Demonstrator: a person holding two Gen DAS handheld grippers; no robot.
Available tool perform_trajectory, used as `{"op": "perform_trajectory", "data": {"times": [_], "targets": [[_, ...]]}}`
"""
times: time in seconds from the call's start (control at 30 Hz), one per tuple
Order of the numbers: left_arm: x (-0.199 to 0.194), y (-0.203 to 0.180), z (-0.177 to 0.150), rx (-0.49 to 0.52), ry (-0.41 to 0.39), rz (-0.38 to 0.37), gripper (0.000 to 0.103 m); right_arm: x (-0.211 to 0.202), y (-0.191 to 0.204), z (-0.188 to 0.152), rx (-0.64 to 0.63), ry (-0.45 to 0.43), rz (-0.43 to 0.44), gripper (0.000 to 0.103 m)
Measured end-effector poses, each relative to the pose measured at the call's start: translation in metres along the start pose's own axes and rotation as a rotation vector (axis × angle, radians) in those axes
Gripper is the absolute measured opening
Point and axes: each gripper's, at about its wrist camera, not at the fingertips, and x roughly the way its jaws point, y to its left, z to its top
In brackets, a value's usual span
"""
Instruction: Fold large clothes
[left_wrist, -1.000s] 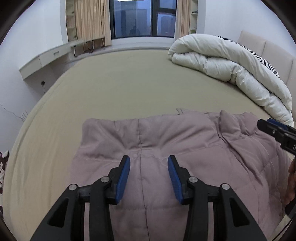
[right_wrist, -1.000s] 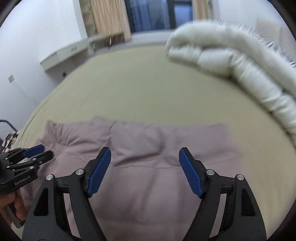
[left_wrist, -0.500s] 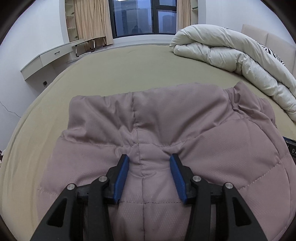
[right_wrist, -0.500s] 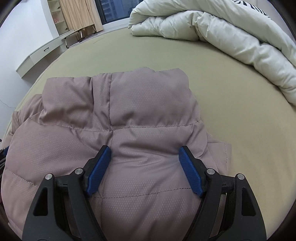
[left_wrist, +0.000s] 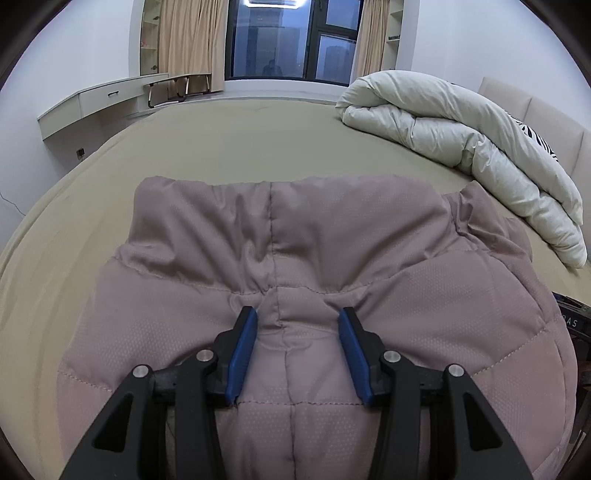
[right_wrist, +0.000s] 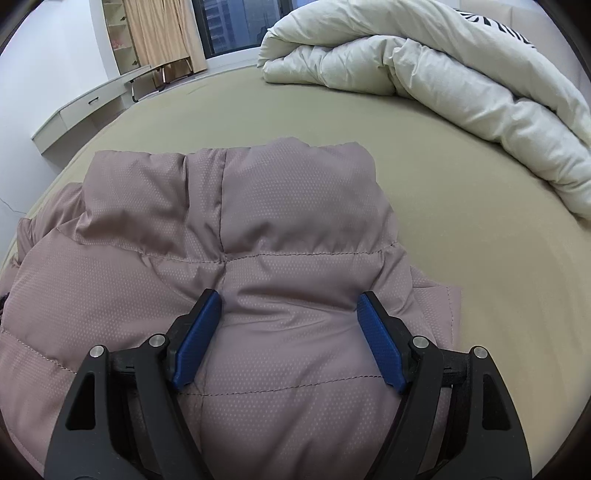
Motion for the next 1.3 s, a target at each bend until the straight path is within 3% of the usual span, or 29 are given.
{"op": "perform_trajectory", "data": {"times": [0.07,0.17,0.27,0.33,0.4,0.43,0.63,0.77,0.87,0.9,0.93,1.0,1.07,1.13,1.23,1.3], "targets": [[-0.016,0.006,0.005,-0.015,0.03,-0.023,0.05,-0.022,0.008,0.008,-0.007,0.026,-0.028,0.076],[-0.059,0.014,0.002,-0.023,-0.03,-0.023,0.049,-0.083,0.032,0.004,-0.013,-0.097,0.089,0.076],[-0.076,0.025,-0.011,-0.029,-0.058,0.018,0.049,-0.121,0.08,-0.014,-0.086,-0.152,0.198,0.076],[-0.063,0.03,-0.022,-0.037,-0.005,0.027,0.05,-0.113,0.115,-0.027,-0.188,-0.102,0.183,0.076],[-0.055,0.024,-0.028,0.019,-0.006,0.065,0.051,-0.082,0.138,-0.042,-0.249,-0.018,0.129,0.078],[-0.052,0.019,-0.029,0.051,-0.006,0.09,0.051,-0.07,0.14,-0.048,-0.258,-0.024,0.113,0.079],[-0.037,0.029,-0.028,0.006,0.016,0.056,0.053,-0.047,0.142,-0.05,-0.256,-0.031,0.104,0.08],[-0.055,0.03,-0.021,-0.022,0.045,0.043,0.052,-0.069,0.13,-0.035,-0.21,-0.002,0.142,0.078],[-0.078,0.036,-0.024,-0.075,0.014,0.017,0.052,-0.118,0.099,-0.033,-0.145,-0.154,0.076,0.078],[-0.081,0.038,-0.028,-0.078,0.011,0.023,0.052,-0.123,0.088,-0.036,-0.123,-0.162,0.033,0.078],[-0.078,0.038,-0.034,-0.076,0.02,0.021,0.052,-0.119,0.079,-0.039,-0.11,-0.139,0.014,0.078],[-0.071,0.034,-0.042,-0.04,0.015,0.04,0.053,-0.084,0.061,-0.054,-0.097,0.016,0.022,0.08],[-0.065,0.025,-0.045,0.008,0.017,0.072,0.054,-0.077,0.057,-0.065,-0.15,-0.041,0.046,0.081],[-0.063,0.02,-0.043,0.027,0.032,0.093,0.054,-0.075,0.06,-0.063,-0.161,-0.031,0.038,0.082],[-0.075,0.03,-0.034,-0.025,0.075,0.051,0.053,-0.085,0.057,-0.044,-0.089,0.036,0.06,0.082],[-0.096,0.039,-0.034,-0.044,0.052,0.039,0.056,-0.112,0.04,-0.033,-0.024,-0.041,0.14,0.082]]}}
